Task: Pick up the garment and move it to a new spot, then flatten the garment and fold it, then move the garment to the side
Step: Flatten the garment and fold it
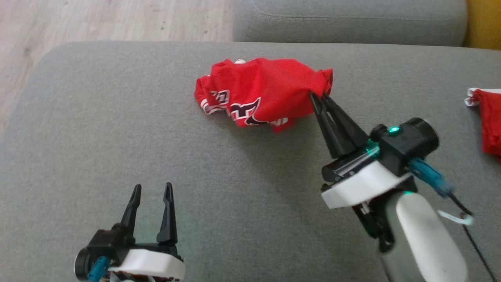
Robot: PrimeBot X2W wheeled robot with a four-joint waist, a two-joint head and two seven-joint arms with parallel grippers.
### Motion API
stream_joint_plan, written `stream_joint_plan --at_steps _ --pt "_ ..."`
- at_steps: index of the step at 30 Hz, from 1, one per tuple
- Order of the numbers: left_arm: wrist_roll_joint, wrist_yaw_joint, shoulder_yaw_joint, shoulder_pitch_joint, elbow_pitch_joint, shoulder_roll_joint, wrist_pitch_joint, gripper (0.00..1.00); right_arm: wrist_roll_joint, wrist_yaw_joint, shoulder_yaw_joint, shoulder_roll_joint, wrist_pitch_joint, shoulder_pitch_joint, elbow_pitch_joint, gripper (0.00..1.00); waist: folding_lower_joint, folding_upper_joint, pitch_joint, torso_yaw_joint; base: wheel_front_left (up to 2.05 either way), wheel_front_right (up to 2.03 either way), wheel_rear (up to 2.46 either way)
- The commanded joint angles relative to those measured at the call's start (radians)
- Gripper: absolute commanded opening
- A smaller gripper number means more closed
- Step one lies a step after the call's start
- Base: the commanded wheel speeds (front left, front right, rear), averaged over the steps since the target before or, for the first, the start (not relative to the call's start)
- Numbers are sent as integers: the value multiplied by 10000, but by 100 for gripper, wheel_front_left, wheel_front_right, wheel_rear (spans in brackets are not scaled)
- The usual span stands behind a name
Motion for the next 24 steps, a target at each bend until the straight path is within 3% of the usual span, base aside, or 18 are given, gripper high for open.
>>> stream_joint_plan --at_steps 1,8,14,19,21,22,24 --pt "-4 113 414 -224 -310 218 -27 100 -18 -7 202 -27 121 -322 -1006 0 1 0 -29 -99 0 0 0" --pt "-39 108 391 -244 -333 246 -16 100 -196 -7 167 -143 703 -846 -2489 0 1 0 -175 -245 0 0 0" --pt "-54 168 488 -272 -392 282 -39 100 152 -7 1660 -232 1266 -718 -1440 0 1 0 -155 10 0 0 0" --pt "-95 196 573 -175 -417 360 -60 100 858 -7 3985 -648 1563 -96 265 0 1 0 -176 290 0 0 0" --pt "-108 196 578 -129 -423 376 -66 100 1012 -7 4522 -764 1516 79 875 54 1 0 -194 350 0 0 0" --pt "-111 201 578 -105 -428 382 -69 100 1034 -7 4710 -805 1460 113 1110 100 1 0 -199 363 0 0 0" --pt "-119 223 583 -57 -441 394 -73 100 1144 -7 4806 -761 1255 185 1424 100 1 0 -217 360 0 0 0"
